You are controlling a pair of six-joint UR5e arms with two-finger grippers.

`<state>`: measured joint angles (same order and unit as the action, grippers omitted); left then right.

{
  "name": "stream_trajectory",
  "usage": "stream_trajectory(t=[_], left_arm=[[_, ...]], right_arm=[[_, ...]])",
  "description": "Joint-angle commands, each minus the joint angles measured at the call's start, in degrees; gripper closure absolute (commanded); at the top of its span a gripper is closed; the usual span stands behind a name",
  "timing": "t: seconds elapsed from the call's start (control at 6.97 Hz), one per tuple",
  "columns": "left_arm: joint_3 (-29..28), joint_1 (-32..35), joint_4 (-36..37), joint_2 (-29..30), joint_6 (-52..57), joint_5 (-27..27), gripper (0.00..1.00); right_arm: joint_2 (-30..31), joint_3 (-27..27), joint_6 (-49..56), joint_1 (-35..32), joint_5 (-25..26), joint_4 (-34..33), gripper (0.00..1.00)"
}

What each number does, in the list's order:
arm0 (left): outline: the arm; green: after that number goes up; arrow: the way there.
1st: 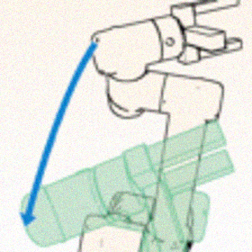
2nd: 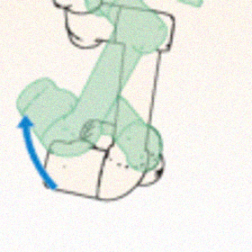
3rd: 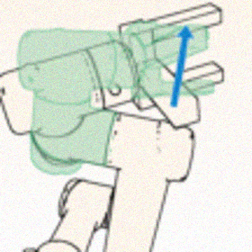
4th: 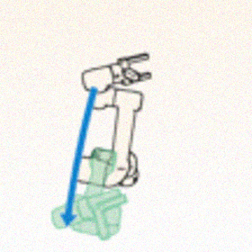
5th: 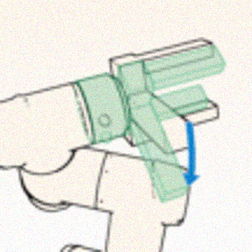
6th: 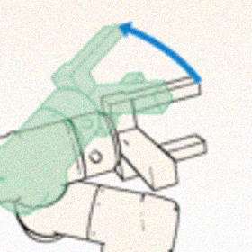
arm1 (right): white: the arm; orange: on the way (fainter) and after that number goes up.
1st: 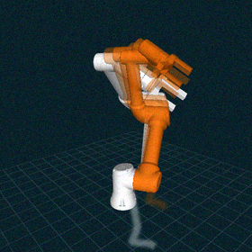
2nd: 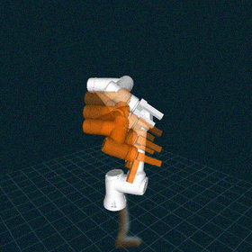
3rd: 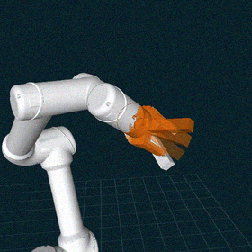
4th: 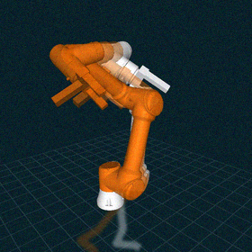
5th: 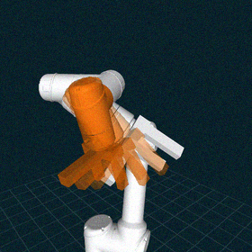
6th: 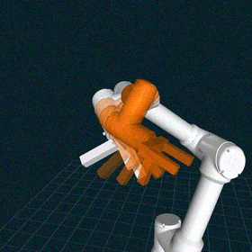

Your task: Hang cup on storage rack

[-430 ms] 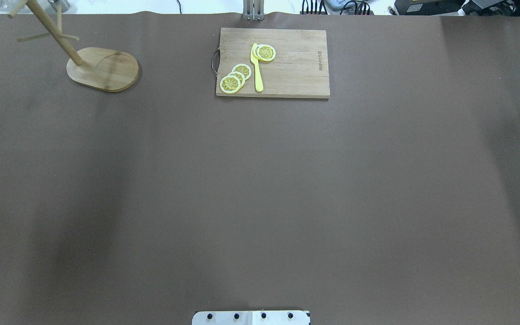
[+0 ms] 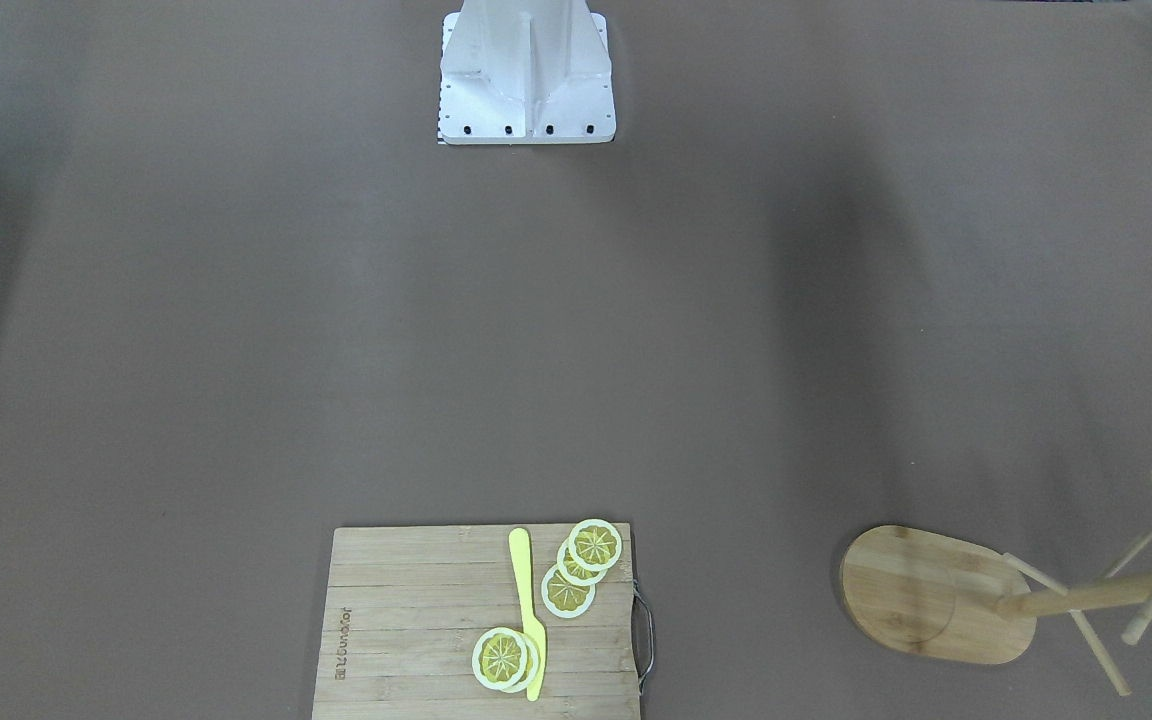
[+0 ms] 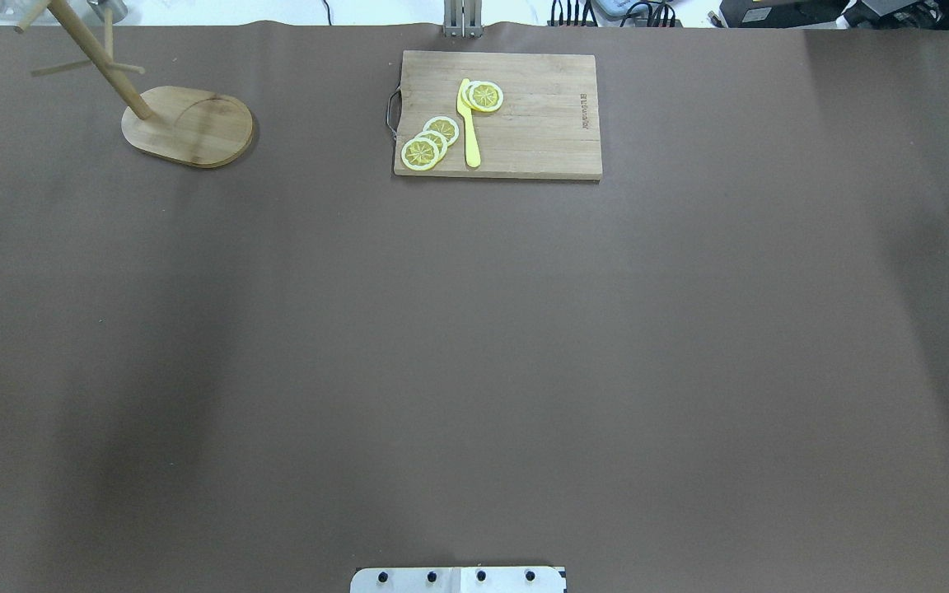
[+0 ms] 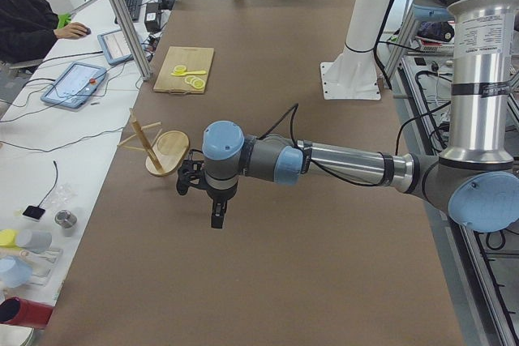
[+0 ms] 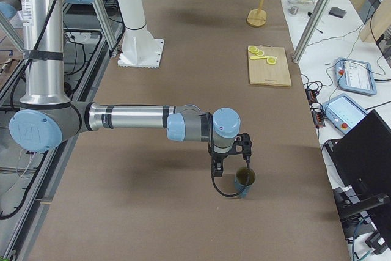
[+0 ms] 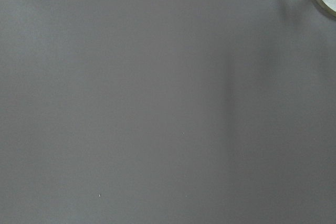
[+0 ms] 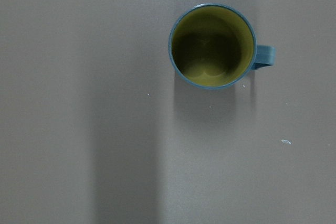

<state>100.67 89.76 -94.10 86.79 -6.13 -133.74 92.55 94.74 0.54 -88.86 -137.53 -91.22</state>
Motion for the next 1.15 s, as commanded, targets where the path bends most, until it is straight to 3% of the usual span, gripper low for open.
stream_trajectory(t=[0.0, 1.0], left_arm=[[0.31, 0.06, -0.03, -0.05, 0.07, -0.11, 0.02], [0.49, -0.03, 0.14, 0.13, -0.02, -0.12, 0.02]], right_arm=[[-0.01, -0.34, 0.08, 0.00, 1.98, 0.34, 0.00], [-0.18, -0.08, 0.08, 0.00, 2.17, 0.61, 0.00]])
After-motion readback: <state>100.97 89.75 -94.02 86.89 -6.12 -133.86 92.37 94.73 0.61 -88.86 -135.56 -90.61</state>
